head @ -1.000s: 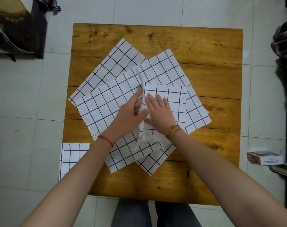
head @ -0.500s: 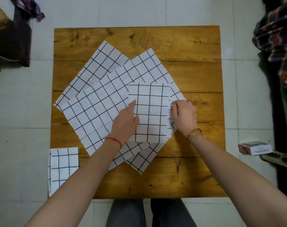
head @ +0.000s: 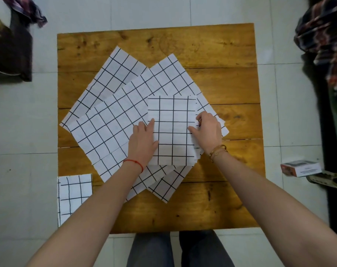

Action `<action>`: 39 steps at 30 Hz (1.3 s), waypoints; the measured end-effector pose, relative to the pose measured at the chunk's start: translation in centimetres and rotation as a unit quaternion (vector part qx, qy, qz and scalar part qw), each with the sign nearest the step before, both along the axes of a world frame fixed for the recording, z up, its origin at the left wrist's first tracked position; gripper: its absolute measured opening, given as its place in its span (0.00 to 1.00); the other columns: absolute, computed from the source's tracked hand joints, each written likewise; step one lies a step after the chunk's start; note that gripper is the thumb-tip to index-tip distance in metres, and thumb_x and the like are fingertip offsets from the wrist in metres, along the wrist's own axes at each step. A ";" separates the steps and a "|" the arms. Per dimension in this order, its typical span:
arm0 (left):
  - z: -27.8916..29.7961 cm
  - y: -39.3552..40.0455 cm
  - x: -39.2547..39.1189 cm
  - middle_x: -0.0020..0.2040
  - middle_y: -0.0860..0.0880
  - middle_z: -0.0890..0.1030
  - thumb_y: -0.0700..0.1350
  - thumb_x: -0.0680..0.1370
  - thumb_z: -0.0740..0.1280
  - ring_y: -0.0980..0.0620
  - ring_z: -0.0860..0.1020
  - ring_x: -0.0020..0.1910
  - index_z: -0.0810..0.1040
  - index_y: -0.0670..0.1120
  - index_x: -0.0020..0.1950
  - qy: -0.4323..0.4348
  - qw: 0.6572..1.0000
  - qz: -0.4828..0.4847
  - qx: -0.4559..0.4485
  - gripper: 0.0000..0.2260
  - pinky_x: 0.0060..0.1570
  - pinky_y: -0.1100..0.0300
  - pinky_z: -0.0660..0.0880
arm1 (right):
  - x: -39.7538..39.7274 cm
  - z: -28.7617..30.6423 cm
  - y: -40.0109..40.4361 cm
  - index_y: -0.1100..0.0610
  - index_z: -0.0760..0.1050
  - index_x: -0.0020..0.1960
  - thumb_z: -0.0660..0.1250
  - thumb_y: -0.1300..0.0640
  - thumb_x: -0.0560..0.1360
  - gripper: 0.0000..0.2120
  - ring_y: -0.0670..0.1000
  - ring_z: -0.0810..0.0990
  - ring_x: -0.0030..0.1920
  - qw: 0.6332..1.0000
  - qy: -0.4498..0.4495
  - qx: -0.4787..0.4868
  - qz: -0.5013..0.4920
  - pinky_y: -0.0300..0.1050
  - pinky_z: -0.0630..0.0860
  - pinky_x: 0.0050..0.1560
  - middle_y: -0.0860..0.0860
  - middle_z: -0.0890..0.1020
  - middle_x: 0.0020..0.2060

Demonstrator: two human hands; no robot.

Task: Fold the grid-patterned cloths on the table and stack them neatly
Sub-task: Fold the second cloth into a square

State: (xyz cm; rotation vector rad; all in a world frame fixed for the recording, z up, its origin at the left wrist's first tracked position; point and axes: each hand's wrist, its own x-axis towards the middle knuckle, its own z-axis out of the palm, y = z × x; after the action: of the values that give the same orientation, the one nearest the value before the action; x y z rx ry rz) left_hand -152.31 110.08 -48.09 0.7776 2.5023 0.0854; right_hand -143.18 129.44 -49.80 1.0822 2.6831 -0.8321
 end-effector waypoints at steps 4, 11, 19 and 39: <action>0.0 -0.3 0.2 0.60 0.42 0.70 0.53 0.78 0.65 0.44 0.69 0.56 0.57 0.46 0.77 -0.009 1.000 -0.001 0.016 0.31 0.51 0.53 0.74 | -0.1 -0.1 0.2 0.57 0.70 0.53 0.71 0.56 0.72 0.13 0.54 0.74 0.49 1.000 -0.007 -0.003 0.009 0.51 0.71 0.53 0.53 0.77 0.46; 0.2 0.0 -1.5 0.57 0.43 0.71 0.47 0.78 0.62 0.45 0.69 0.53 0.64 0.43 0.73 0.070 0.995 -0.011 0.066 0.24 0.49 0.51 0.74 | -1.1 0.5 0.0 0.60 0.71 0.56 0.63 0.70 0.68 0.17 0.57 0.74 0.47 0.989 0.063 0.120 0.061 0.51 0.72 0.47 0.55 0.75 0.47; -0.6 1.7 -5.0 0.78 0.49 0.57 0.47 0.78 0.61 0.40 0.58 0.74 0.53 0.44 0.78 0.089 0.993 -0.075 0.001 0.31 0.67 0.43 0.64 | -6.7 1.0 -4.2 0.59 0.62 0.74 0.57 0.54 0.77 0.26 0.60 0.62 0.73 0.940 -0.013 0.166 0.296 0.59 0.61 0.71 0.53 0.67 0.72; -2.2 1.7 -5.3 0.80 0.50 0.50 0.52 0.80 0.59 0.39 0.53 0.76 0.47 0.46 0.79 0.071 0.994 -0.076 -0.022 0.32 0.70 0.35 0.58 | -2.9 0.7 1.9 0.60 0.61 0.74 0.46 0.50 0.80 0.26 0.59 0.56 0.76 0.967 -0.088 0.179 0.158 0.63 0.48 0.74 0.53 0.66 0.73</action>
State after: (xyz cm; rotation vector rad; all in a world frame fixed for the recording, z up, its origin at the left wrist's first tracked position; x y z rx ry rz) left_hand -157.63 111.82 -50.30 0.9840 2.5571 -0.0806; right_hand -146.07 131.35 -49.10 0.7074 2.8041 -0.1918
